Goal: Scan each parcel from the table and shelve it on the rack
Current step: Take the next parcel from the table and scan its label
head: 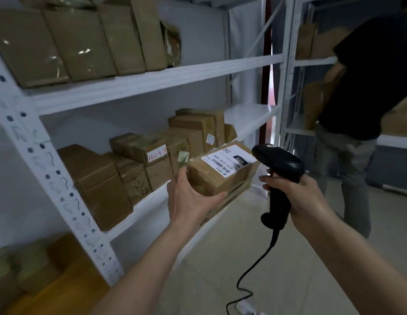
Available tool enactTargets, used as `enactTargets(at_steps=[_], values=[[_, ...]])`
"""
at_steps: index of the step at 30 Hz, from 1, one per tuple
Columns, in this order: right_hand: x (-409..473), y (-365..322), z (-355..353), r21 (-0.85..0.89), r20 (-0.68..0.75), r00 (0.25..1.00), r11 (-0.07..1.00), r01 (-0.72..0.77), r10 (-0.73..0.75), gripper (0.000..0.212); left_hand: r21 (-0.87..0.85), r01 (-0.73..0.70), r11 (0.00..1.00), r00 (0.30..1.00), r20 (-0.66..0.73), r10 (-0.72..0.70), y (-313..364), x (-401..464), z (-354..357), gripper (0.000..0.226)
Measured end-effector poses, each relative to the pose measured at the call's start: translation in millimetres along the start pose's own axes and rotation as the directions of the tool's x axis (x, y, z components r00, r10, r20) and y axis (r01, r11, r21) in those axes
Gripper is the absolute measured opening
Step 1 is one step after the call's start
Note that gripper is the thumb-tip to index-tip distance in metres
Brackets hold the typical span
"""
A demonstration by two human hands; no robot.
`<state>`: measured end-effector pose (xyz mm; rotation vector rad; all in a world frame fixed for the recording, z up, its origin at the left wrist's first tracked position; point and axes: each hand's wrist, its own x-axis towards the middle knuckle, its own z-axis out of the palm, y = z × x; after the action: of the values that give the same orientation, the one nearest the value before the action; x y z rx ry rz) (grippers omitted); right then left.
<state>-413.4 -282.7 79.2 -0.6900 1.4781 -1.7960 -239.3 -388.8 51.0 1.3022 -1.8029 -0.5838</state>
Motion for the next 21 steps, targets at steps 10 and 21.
enactTargets(at_steps=[10, 21], values=[[133, -93, 55, -0.004, 0.196, 0.961, 0.980, 0.199, -0.195, 0.022, -0.158, -0.121, 0.980, 0.972, -0.221, 0.084, 58, 137, 10, 0.101], [212, -171, 88, 0.108, 0.327, 0.880, 0.939, 0.327, -0.344, 0.029, -0.243, -0.247, 0.938, 0.929, -0.335, 0.158, 135, 220, -1, 0.111]])
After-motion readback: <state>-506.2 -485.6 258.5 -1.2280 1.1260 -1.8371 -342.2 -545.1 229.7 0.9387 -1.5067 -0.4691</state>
